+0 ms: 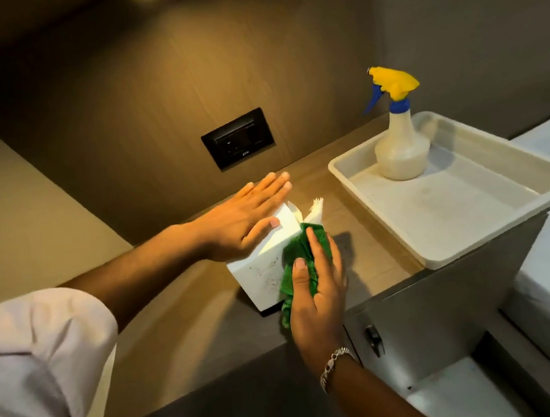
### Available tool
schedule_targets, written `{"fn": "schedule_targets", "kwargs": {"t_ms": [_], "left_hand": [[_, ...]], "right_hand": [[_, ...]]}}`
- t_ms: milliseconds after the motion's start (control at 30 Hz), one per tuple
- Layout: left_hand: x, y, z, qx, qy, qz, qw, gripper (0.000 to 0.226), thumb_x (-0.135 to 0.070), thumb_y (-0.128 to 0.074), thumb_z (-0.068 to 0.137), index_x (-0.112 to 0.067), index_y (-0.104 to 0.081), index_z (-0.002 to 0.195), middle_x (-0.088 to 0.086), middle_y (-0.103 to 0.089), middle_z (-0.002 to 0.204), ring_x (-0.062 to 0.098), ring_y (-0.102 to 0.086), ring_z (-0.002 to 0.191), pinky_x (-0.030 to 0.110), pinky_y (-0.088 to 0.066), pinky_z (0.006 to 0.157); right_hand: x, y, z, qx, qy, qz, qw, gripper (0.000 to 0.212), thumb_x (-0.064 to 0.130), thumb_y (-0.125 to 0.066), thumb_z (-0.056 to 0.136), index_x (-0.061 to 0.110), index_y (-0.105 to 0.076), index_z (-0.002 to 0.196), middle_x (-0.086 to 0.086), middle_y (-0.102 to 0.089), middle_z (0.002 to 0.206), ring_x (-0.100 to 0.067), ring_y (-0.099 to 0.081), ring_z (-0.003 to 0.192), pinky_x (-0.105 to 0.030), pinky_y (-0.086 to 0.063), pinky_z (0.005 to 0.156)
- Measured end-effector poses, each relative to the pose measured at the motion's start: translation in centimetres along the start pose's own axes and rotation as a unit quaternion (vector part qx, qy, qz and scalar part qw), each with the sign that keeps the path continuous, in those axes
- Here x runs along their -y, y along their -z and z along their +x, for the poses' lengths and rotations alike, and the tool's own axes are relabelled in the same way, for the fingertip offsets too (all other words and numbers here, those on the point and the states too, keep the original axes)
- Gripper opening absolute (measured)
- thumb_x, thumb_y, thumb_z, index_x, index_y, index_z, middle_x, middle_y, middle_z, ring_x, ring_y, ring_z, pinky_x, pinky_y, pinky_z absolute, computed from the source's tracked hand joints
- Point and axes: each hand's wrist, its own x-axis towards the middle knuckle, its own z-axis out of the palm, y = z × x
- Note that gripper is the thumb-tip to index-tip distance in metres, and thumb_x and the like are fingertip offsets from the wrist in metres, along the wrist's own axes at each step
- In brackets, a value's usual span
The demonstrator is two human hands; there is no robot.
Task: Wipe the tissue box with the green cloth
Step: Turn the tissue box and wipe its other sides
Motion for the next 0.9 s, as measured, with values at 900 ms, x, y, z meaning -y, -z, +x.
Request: {"fn": "schedule_targets", "kwargs": {"t_ms": [900], "left_hand": [[1.5, -1.8, 1.6, -0.079, -0.134, -0.046, 0.987, 0.062, -0.044, -0.014, 0.096, -0.017, 0.001, 0.150, 0.002, 0.005, 0.161, 0.011, 0.010, 0.147, 0.034, -0.001, 0.121]], "right_hand": [[0.4, -10.4, -2.9, -0.265, 0.032, -0.014, 0.964, 0.048, 0.038, -0.036, 0.094, 0.049, -0.032, 0.141, 0.016, -0.022, 0.159, -0.013, -0.019, 0.146, -0.055, -0.035, 0.111]]}}
